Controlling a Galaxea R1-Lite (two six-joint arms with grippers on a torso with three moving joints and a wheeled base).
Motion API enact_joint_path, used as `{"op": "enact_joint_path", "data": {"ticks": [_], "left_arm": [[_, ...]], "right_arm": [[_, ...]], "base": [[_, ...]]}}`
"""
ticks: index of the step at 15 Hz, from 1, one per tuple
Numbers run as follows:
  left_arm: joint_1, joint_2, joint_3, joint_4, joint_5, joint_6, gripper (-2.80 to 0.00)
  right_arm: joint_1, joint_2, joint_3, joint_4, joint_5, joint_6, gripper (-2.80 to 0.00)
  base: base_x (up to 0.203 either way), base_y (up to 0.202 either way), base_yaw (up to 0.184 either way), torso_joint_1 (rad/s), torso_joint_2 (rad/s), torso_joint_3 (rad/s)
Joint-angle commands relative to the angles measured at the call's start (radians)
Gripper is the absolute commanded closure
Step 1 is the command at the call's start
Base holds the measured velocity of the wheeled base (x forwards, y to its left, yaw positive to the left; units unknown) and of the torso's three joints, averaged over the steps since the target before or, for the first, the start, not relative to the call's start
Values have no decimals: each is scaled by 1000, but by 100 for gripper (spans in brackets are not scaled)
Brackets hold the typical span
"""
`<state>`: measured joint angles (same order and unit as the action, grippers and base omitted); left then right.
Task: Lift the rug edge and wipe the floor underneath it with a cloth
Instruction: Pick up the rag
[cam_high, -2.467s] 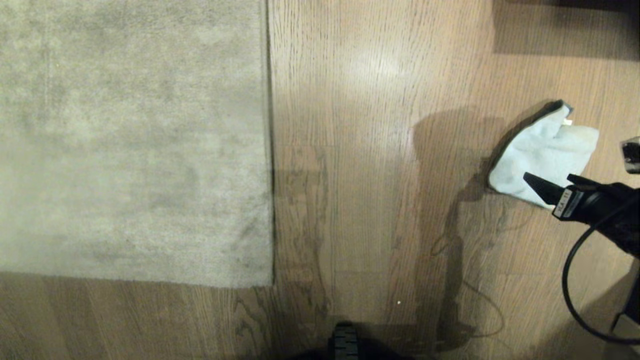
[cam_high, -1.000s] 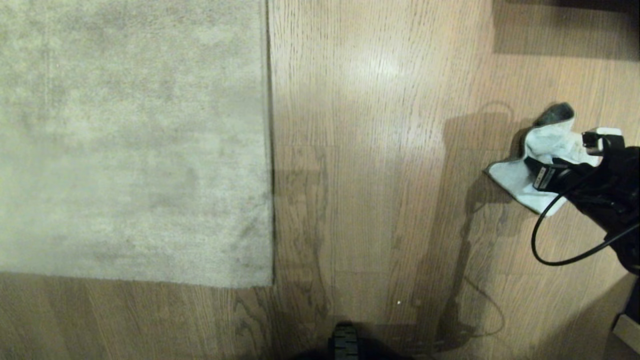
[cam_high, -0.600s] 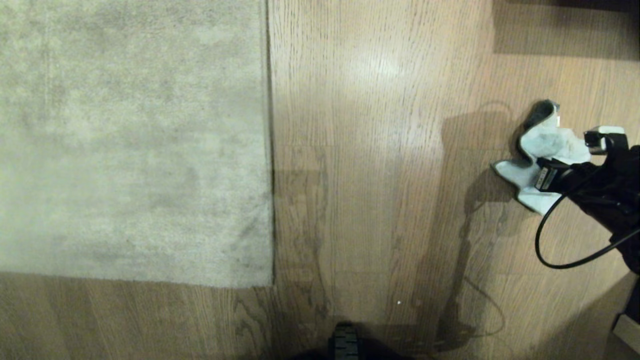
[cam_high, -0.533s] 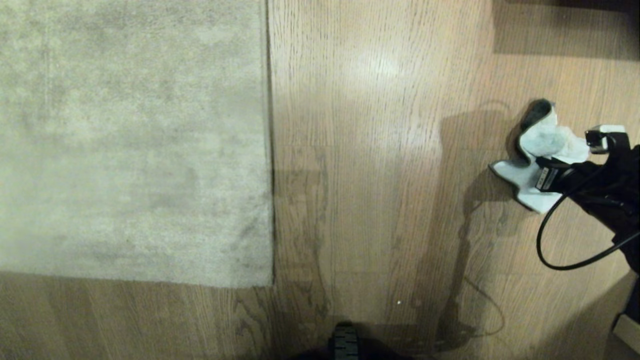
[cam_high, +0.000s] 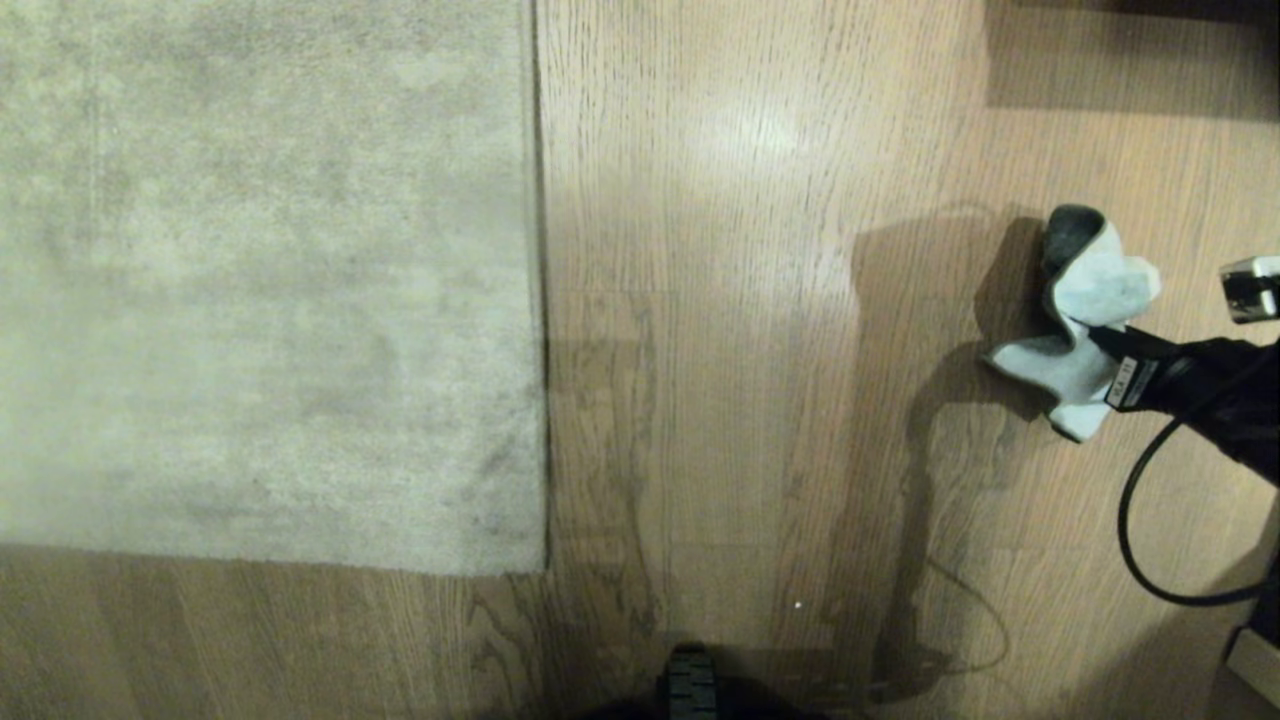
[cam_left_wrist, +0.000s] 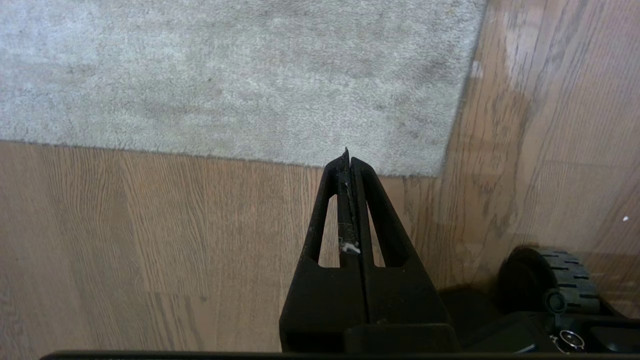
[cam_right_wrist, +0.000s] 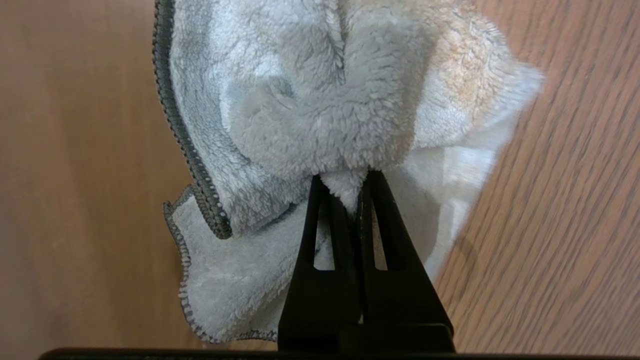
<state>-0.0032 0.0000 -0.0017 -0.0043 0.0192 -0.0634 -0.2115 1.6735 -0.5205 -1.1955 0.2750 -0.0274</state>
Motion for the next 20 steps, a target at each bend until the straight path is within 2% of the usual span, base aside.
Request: {"op": "enact_joint_path", "data": {"ticks": [1,6,9,11,15,20], "left_arm": [[0,2,0,0,1,-1,0],[0,2,0,0,1,-1,0],[0,1,1,0,1,-1,0],[0,1,0,0,1,-1,0],[0,2,0,0,1,-1,0],[0,2,0,0,1,-1,0]], "right_arm": [[0,-123,98,-8,33,0,0],[0,-325,393,-20,90,1,0],[0,-460,502,-6,103,2,0],[-5,-551,516,47,100,15,0],[-11,-800,520,290,97,19,0],[-12,-1260,506,695,96,21,0]], "base": [[0,0,0,0,0,0],[0,0,0,0,0,0],[0,0,0,0,0,0],[0,0,0,0,0,0],[0,0,0,0,0,0],[0,0,0,0,0,0]]}}
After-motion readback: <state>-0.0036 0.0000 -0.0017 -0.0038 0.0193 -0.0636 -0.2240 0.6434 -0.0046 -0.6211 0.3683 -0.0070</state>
